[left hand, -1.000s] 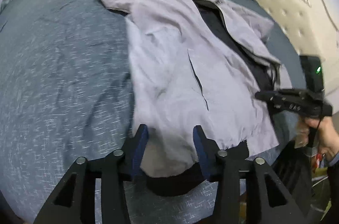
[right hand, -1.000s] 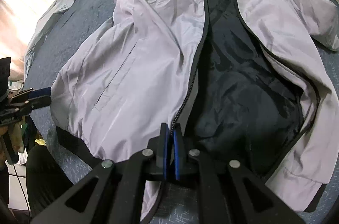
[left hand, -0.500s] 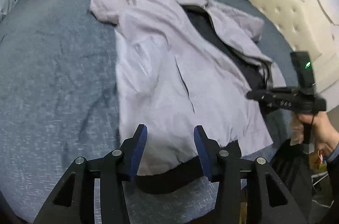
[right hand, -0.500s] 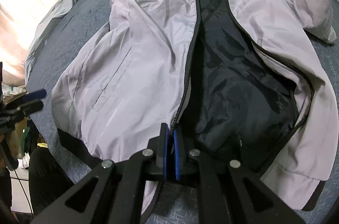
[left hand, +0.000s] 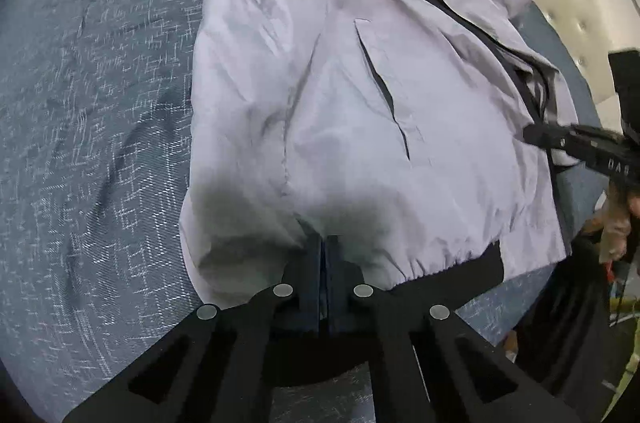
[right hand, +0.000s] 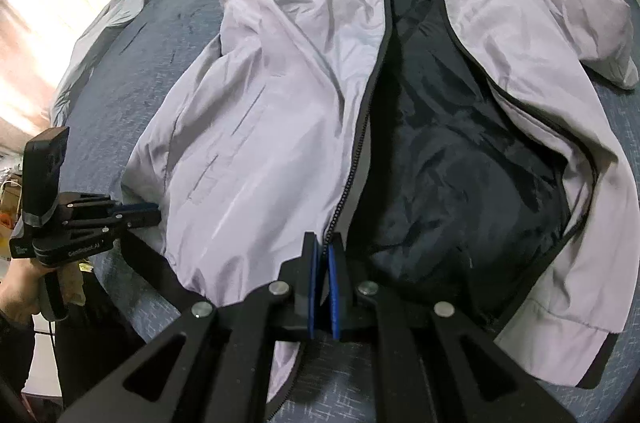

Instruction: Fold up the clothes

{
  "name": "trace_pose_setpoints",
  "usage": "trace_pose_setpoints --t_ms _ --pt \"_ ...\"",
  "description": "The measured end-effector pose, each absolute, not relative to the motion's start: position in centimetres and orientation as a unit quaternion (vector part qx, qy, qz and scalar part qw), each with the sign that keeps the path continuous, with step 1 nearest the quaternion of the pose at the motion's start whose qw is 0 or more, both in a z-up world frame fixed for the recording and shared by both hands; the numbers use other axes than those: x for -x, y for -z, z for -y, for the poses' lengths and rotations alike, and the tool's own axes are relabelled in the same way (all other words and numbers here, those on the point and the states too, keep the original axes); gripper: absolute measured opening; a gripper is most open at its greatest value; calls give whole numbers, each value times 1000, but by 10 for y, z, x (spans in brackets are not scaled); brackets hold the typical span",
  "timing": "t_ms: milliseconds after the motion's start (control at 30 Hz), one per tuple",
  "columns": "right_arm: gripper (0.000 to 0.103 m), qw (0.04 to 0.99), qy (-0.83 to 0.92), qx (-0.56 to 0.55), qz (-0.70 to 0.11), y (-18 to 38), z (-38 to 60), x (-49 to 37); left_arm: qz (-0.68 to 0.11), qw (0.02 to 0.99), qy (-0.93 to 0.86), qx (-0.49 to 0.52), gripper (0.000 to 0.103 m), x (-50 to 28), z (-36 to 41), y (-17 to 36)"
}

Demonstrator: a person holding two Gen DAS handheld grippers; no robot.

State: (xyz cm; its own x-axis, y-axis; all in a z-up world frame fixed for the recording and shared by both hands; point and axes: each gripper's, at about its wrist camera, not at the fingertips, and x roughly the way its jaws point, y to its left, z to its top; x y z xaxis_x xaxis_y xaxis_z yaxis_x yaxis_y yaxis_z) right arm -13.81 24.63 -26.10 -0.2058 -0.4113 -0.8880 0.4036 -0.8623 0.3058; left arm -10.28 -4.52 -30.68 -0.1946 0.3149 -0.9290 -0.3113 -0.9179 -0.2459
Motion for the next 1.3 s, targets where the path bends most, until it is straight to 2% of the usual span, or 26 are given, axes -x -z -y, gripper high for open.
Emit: trace_pose_setpoints --t_ms 167,400,667,767,867,933,1000,1033,1300 --pt "6 271 776 -569 5 258 -240 135 19 213 -789 577 1 95 63 278" --pt "7 304 771 -559 18 249 -225 130 46 202 -821 532 1 77 125 220" --pt "7 320 750 -578 -28 273 -164 124 62 156 -807 566 1 65 150 254" --pt "7 295 764 -573 -28 264 -191 127 61 145 -798 581 1 72 146 273" --pt "12 268 781 -564 -25 252 -224 130 58 145 -795 586 2 78 139 281" --pt "19 249 791 -558 -23 244 -245 132 61 145 -802 577 2 81 140 277" --pt "37 231 802 -551 -21 236 -267 134 69 142 -809 566 2 86 142 271" --pt "41 221 806 -548 -20 232 -278 135 69 138 -813 562 2 89 143 268" --pt "42 138 822 -552 15 229 -359 142 66 146 -833 530 4 92 132 240"
